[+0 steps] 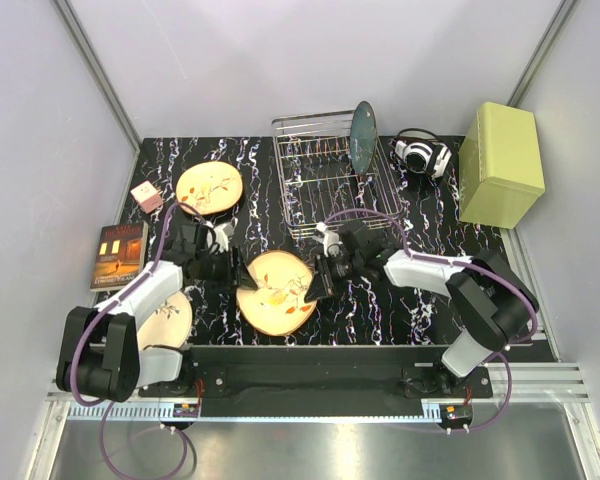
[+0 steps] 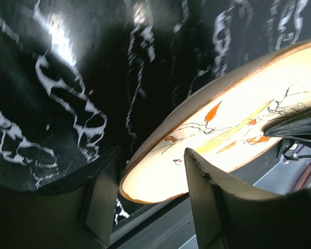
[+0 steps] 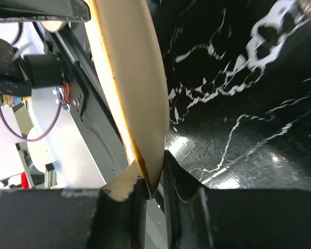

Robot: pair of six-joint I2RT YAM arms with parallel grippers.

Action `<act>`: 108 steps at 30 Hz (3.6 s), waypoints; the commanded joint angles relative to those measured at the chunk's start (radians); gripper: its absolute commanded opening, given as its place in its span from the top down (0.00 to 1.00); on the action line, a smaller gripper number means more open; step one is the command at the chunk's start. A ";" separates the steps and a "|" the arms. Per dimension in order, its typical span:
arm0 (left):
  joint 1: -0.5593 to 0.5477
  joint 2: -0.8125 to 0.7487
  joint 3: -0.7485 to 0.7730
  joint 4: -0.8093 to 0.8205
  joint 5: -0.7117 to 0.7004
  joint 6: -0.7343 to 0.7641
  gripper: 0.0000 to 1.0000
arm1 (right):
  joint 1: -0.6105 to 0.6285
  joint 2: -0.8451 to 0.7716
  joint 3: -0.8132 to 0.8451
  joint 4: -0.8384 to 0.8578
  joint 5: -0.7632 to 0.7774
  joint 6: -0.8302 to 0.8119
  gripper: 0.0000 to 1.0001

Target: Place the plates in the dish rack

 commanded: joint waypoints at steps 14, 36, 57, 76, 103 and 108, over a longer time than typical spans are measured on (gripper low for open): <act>0.002 0.105 0.041 0.122 0.278 0.123 1.00 | -0.050 -0.072 0.003 0.136 -0.099 -0.029 1.00; 0.002 0.422 -0.008 0.269 0.570 0.159 1.00 | -0.161 0.225 -0.117 0.446 -0.269 0.172 0.49; -0.028 0.419 -0.005 0.299 0.530 0.111 1.00 | -0.184 0.272 -0.140 0.644 -0.379 0.313 0.69; 0.015 0.123 0.335 -0.123 0.504 0.401 0.48 | -0.187 -0.270 0.432 -0.597 0.034 -0.417 1.00; 0.078 -0.044 0.377 -0.085 -0.340 0.199 0.13 | -0.250 0.402 1.298 -0.108 1.242 -0.427 1.00; 0.078 -0.017 0.383 -0.080 -0.308 0.191 0.13 | -0.260 0.446 1.318 -0.090 1.256 -0.456 1.00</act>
